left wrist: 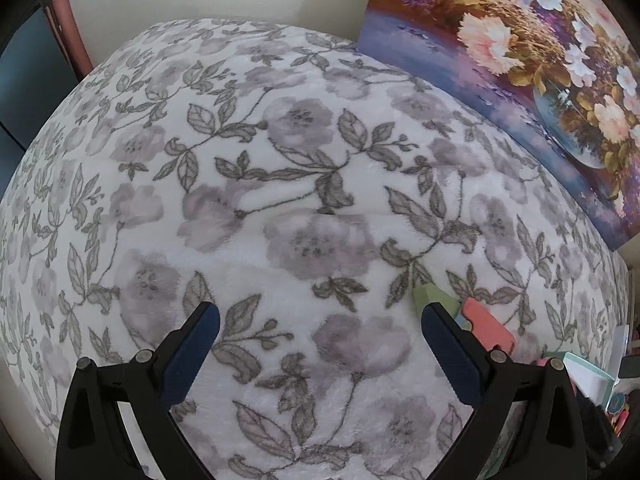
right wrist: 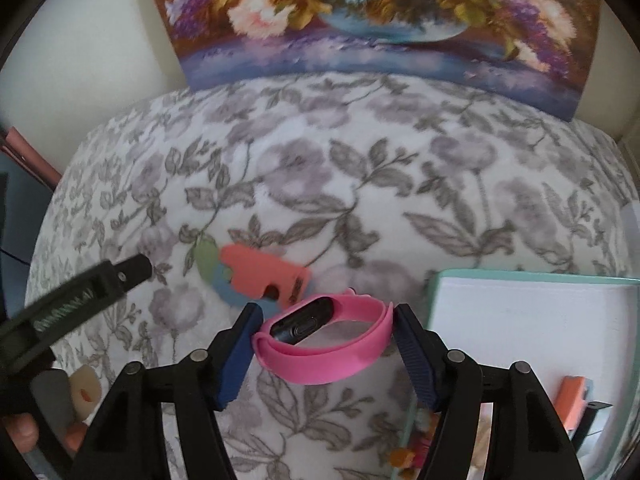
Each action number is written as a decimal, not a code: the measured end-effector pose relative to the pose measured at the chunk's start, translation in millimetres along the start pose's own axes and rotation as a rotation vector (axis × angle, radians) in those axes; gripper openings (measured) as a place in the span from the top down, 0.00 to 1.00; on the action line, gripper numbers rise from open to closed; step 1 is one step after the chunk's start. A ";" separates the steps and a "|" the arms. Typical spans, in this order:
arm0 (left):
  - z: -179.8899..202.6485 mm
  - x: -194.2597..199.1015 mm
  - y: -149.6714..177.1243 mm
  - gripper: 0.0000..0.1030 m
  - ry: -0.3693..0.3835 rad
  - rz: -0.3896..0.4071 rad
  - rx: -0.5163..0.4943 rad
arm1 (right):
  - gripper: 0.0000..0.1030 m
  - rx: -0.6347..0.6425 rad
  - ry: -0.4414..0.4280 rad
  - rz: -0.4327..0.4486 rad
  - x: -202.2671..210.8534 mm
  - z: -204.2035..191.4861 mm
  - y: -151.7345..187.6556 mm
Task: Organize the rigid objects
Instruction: 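Grasp the pink band watch with the right tool, then grasp the orange-blue toy with the left tool while the right tool holds the pink band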
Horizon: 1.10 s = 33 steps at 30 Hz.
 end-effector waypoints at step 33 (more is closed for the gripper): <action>116.2 -5.2 38.3 0.06 0.083 0.047 -0.271 | 0.32 -0.236 -0.002 0.111 56.3 93.7 -5.5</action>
Point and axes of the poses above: each gripper's, at about its wrist camera, not at the fingertips, and x roughly against the way its jaws point, z to its right, y to its underside, the point moved 1 cm from there along -x, roughly the way its jaws point, and after that the axes turned 10 degrees about -y, right-handed, at the moved point
